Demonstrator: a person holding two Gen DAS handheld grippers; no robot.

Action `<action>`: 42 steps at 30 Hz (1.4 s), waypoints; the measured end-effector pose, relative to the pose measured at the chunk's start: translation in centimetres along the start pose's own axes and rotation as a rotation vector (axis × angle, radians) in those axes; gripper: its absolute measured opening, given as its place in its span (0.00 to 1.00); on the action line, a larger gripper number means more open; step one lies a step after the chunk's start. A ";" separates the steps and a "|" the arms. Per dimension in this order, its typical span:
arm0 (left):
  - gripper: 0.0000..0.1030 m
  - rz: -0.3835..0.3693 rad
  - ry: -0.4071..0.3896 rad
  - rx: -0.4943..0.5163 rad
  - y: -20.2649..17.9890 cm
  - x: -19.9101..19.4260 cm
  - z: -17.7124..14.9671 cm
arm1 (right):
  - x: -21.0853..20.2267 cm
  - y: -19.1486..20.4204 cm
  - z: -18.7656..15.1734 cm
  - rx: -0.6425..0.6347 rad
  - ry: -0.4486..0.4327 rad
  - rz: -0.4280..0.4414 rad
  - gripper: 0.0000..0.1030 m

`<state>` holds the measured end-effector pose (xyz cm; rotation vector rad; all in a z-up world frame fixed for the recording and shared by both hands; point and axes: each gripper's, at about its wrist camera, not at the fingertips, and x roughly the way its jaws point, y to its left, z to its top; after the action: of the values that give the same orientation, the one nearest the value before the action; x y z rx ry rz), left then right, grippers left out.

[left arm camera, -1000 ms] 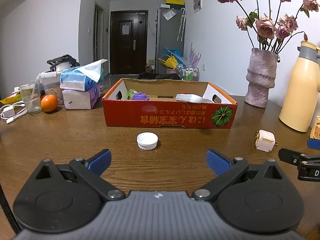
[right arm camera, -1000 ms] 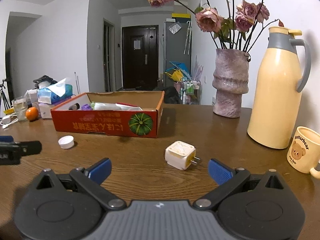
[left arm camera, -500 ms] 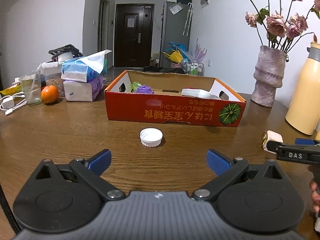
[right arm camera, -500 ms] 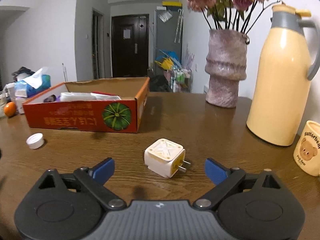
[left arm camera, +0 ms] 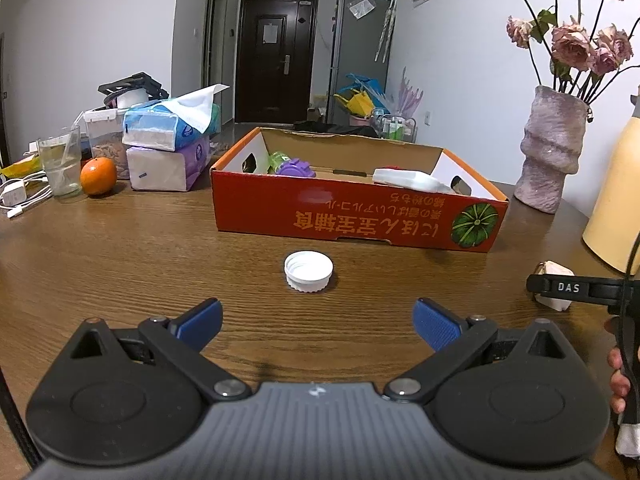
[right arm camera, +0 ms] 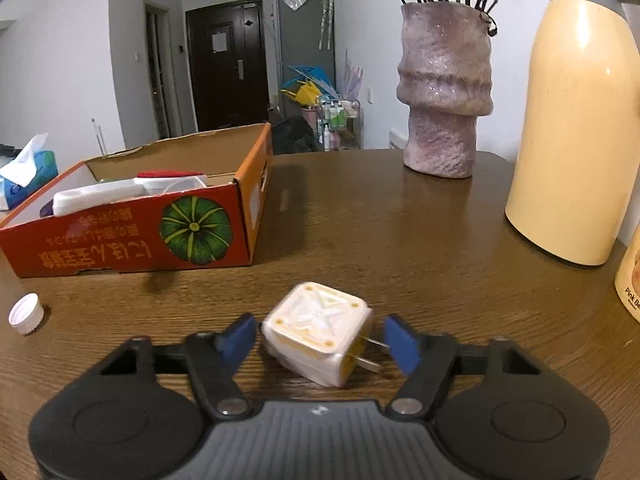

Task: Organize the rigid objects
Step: 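Close the right tool on the white plug adapter while the left tool approaches the white cap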

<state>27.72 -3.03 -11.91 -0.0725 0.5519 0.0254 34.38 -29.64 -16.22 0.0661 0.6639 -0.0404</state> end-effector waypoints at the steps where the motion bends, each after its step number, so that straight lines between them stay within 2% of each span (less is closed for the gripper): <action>1: 1.00 -0.001 0.003 0.000 0.0 0.2 0.1 | 0.0 0.0 0.0 0.003 -0.001 0.000 0.65; 13: 1.00 0.010 0.030 0.007 -0.2 2.7 0.9 | -1.2 0.6 -0.1 0.019 -0.063 0.013 0.64; 14: 1.00 0.011 0.032 0.009 -0.2 2.9 1.0 | -1.3 0.8 -0.1 0.018 -0.072 0.014 0.63; 15: 1.00 0.013 0.034 0.012 -0.2 3.2 1.1 | -1.6 0.9 -0.2 0.020 -0.086 0.017 0.57; 19: 1.00 0.018 0.039 0.022 -0.3 4.1 1.4 | -2.1 1.5 -0.2 0.021 -0.109 0.036 0.57; 21: 1.00 0.018 0.045 0.023 -0.2 4.5 1.5 | -2.9 1.9 -0.2 0.009 -0.154 0.054 0.28; 22: 1.00 0.016 0.050 0.022 -0.1 4.7 1.6 | -3.0 2.0 -0.2 0.012 -0.151 0.070 0.24; 23: 1.00 0.017 0.055 0.021 -0.1 4.8 1.6 | -3.0 2.1 -0.2 0.025 -0.143 0.078 0.14; 26: 1.00 0.015 0.060 0.015 0.2 5.1 1.7 | -2.6 2.6 -0.4 0.007 -0.111 0.083 0.11; 29: 1.00 0.010 0.060 0.009 0.4 4.9 1.6 | -2.7 2.1 -0.2 0.025 -0.100 0.091 0.16; 31: 1.00 0.005 0.061 0.007 0.5 4.9 1.6 | -3.0 1.7 -0.1 0.042 -0.101 0.091 0.37; 32: 1.00 0.002 0.061 0.007 0.6 4.9 1.6 | -3.1 1.5 -0.1 0.049 -0.105 0.084 0.64; 33: 1.00 -0.002 0.061 0.008 0.6 4.9 1.6 | -3.2 1.4 -0.2 0.052 -0.120 0.069 0.83; 34: 1.00 -0.005 0.061 0.009 0.7 4.9 1.7 | -3.3 1.5 -0.2 0.047 -0.131 0.055 0.87; 40: 1.00 -0.009 0.077 0.001 1.0 5.5 1.9 | -1.0 2.9 0.2 -0.044 -0.071 0.027 0.81; 42: 1.00 -0.008 0.075 0.001 1.0 5.6 1.9 | -0.1 3.1 0.6 -0.035 -0.051 0.033 0.72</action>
<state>33.45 -1.88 -13.28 -0.0748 0.6270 0.0143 34.84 -26.62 -15.54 0.0418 0.6122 0.0015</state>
